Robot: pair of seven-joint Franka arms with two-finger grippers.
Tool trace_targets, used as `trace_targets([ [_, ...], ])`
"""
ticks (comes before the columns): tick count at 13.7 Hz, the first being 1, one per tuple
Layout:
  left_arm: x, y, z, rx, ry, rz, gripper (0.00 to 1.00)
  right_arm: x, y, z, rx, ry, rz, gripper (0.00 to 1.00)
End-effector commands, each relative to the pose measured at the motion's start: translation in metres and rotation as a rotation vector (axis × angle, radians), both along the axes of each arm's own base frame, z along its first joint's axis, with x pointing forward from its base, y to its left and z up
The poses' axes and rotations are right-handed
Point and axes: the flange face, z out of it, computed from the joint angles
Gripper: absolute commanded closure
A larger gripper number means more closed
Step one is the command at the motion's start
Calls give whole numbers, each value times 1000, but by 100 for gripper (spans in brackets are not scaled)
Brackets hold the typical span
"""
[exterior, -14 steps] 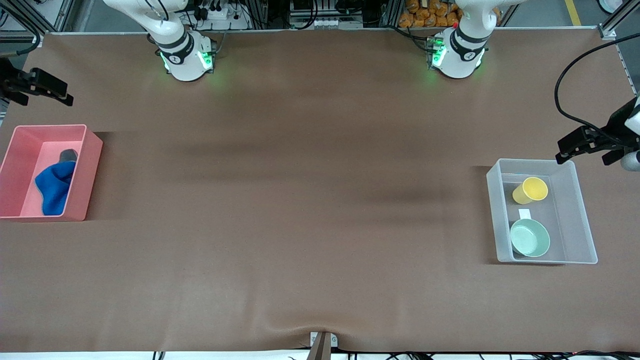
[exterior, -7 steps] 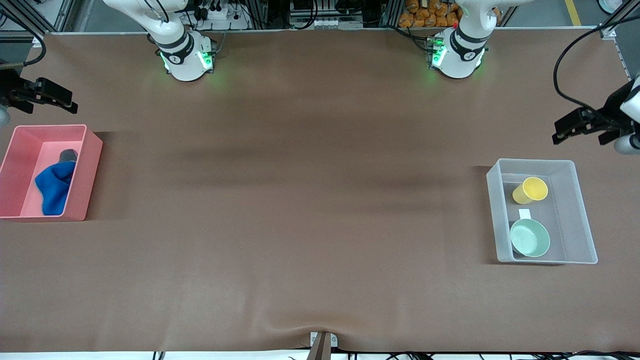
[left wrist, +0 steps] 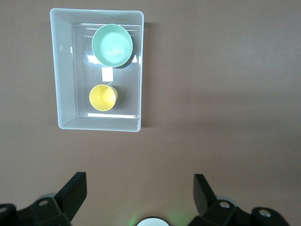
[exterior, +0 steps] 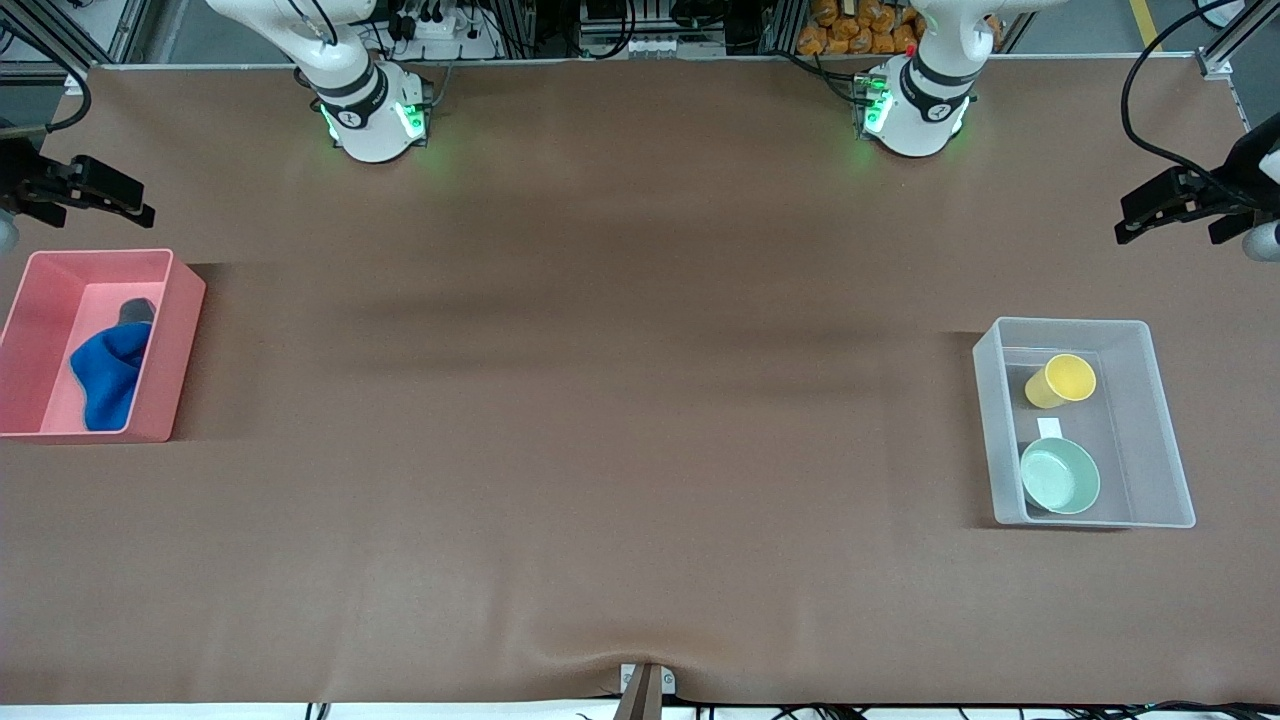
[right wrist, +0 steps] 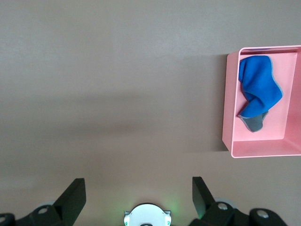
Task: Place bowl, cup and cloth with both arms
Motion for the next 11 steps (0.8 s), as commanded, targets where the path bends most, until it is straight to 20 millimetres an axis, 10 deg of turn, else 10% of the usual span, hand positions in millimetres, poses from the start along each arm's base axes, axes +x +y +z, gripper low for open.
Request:
trace_targets([
  [1, -9, -15, 4, -4, 4, -20, 0, -1, -4, 6, -9, -10, 3, 0],
  [11, 3, -14, 11, 4, -17, -21, 0, 0, -5, 5, -9, -13, 0, 0],
])
